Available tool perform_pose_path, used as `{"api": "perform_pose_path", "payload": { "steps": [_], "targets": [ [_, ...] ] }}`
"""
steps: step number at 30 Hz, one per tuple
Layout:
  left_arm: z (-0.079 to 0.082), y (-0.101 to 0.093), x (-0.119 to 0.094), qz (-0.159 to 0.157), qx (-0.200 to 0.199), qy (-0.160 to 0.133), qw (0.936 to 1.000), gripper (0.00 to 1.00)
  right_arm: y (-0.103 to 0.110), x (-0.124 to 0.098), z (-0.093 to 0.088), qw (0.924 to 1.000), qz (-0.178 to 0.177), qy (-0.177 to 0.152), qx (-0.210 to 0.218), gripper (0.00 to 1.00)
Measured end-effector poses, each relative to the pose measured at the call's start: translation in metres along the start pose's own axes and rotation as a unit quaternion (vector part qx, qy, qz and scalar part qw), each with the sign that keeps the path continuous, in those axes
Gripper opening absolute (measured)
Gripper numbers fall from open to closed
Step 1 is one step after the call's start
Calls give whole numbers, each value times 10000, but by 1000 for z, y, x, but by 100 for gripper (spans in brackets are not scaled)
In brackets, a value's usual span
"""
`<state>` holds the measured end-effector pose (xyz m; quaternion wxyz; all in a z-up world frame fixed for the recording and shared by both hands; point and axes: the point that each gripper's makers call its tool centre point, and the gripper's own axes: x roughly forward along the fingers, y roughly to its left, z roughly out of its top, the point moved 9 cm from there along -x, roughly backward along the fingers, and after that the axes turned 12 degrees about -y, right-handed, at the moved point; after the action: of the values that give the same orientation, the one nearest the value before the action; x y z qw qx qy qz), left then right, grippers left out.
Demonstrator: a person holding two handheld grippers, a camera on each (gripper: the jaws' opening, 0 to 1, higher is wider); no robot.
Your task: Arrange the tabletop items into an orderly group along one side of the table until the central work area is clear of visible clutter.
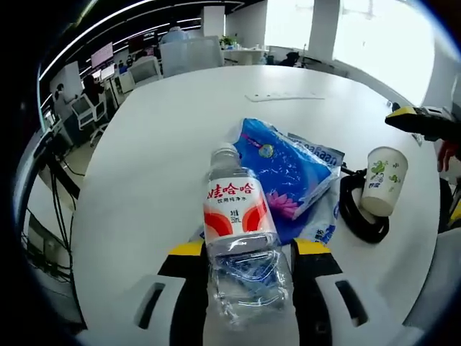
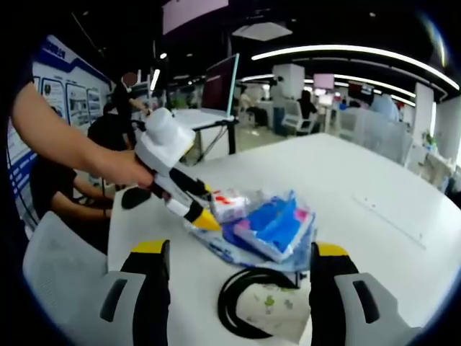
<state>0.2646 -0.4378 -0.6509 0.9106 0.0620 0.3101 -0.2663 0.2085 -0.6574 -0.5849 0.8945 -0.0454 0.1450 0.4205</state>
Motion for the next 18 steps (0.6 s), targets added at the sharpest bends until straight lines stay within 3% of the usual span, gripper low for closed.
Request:
{"api": "perform_pose_path", "payload": {
  "steps": [8, 12, 18],
  "targets": [
    [-6, -1, -9, -514, 282, -16, 9983, 44, 0, 3, -2, 10000, 36, 23, 35, 77],
    [-11, -5, -14, -964, 447, -39, 9943, 44, -1, 5, -2, 10000, 45, 12, 49, 77],
    [-14, -6, -15, -1042, 555, 17, 9930, 45, -1, 8, -3, 10000, 75, 37, 51, 77]
  ]
}}
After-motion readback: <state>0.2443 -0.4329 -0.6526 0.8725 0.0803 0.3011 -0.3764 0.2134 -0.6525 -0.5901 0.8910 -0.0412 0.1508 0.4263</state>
